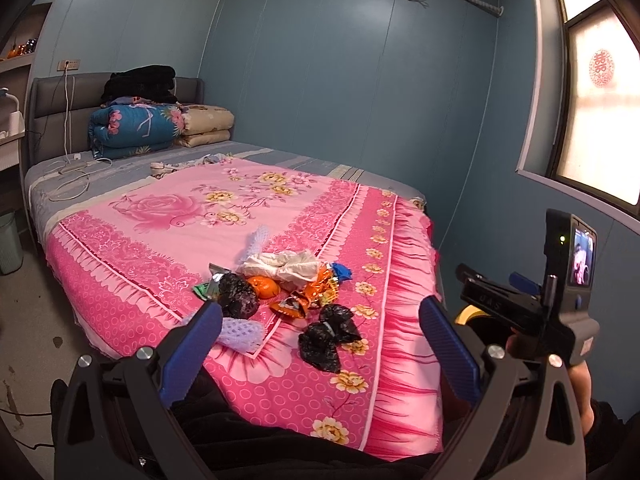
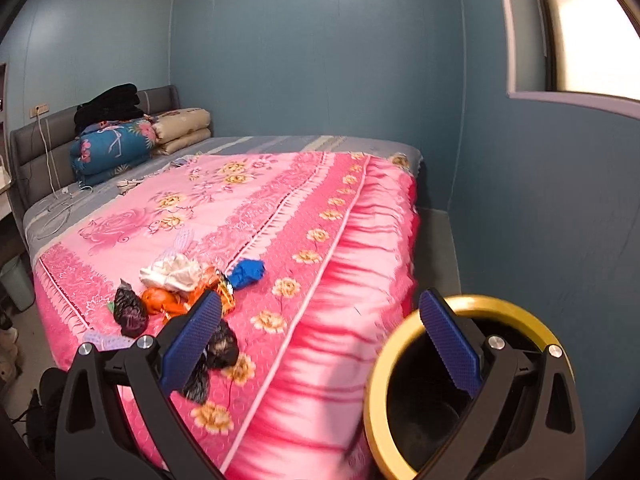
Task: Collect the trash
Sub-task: 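Grasp the black plastic bag with the right gripper while the left grasps the lilac mesh net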
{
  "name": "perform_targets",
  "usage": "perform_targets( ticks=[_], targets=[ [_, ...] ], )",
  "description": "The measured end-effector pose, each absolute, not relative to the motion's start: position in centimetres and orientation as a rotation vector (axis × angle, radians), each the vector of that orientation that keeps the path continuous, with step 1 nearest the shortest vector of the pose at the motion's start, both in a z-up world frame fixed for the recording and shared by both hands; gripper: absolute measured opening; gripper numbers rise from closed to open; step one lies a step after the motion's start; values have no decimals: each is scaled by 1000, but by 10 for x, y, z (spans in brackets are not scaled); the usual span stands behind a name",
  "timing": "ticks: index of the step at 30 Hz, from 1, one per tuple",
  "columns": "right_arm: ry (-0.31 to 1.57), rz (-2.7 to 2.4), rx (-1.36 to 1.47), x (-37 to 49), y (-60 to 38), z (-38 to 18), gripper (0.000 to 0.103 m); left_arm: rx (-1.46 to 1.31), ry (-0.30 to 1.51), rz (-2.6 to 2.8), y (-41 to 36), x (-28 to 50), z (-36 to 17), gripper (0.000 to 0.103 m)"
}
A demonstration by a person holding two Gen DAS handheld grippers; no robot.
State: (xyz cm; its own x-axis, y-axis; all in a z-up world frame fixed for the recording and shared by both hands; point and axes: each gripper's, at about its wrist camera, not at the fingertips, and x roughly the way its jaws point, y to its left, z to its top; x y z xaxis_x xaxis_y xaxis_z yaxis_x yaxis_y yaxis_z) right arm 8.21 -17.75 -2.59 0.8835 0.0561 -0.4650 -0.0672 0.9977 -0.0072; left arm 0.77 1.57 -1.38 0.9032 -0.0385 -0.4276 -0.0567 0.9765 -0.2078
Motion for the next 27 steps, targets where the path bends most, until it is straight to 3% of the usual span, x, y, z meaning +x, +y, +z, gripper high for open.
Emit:
perform_targets(
  ticks=[11,19,27],
  targets=[
    [758,282,-12,157,-131,-75,95,-241,679,139,106,90,-47,95],
    [916,323,-12,195,-90,-125,95,-335,884,177,181,146,-109,95],
    [998,314,-26,214,-75,-157,95,-331,987,132,180,175,-149,95]
  ],
)
